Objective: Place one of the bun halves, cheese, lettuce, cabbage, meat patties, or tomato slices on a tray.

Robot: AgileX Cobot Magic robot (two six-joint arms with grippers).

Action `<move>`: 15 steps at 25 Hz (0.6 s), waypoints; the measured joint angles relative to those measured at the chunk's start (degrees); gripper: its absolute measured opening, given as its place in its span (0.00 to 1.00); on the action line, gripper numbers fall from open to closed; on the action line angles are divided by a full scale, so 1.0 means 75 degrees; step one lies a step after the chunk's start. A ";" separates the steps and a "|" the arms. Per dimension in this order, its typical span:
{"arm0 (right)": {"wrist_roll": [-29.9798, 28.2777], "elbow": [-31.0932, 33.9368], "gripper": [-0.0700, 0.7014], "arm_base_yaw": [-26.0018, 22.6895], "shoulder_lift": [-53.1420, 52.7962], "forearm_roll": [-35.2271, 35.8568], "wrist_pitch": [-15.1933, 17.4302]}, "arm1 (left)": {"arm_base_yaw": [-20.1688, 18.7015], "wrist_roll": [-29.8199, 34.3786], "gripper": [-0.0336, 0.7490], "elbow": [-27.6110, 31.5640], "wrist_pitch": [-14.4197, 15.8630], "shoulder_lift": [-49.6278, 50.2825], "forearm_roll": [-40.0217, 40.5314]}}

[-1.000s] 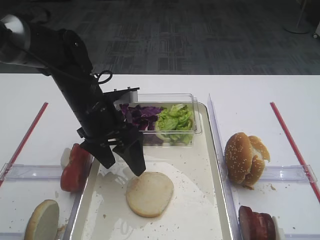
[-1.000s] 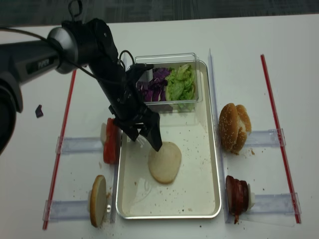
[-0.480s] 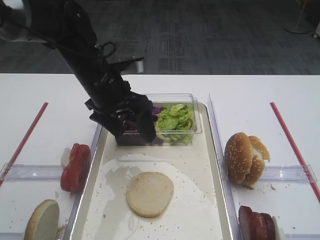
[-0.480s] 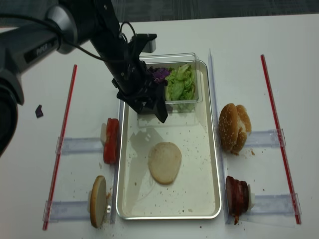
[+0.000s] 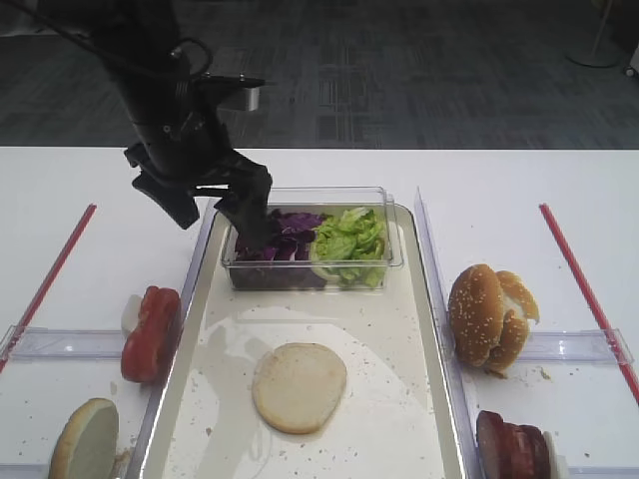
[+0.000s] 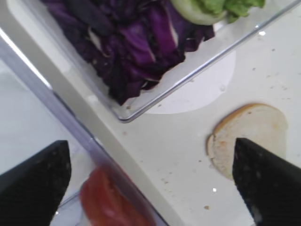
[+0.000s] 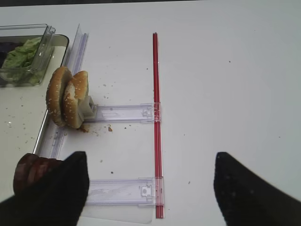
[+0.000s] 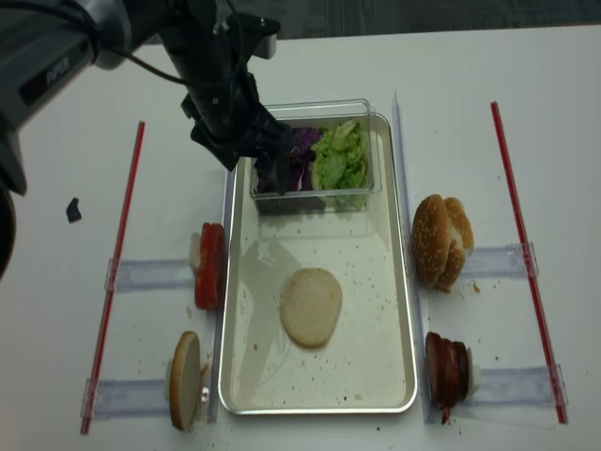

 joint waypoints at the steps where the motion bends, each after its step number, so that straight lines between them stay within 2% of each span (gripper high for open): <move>1: 0.0000 0.0000 0.83 0.0000 0.0000 0.0000 0.0000 | 0.0000 -0.0095 0.86 0.0000 0.0013 -0.0039 0.0205; 8: 0.0000 0.0000 0.83 0.0000 0.0000 0.0000 0.0000 | 0.0057 -0.0744 0.86 -0.0006 0.0047 -0.0389 0.1509; 15: 0.0000 0.0000 0.83 0.0000 0.0000 0.0000 0.0000 | 0.0895 -0.1073 0.85 -0.0006 0.0058 -0.0401 0.1639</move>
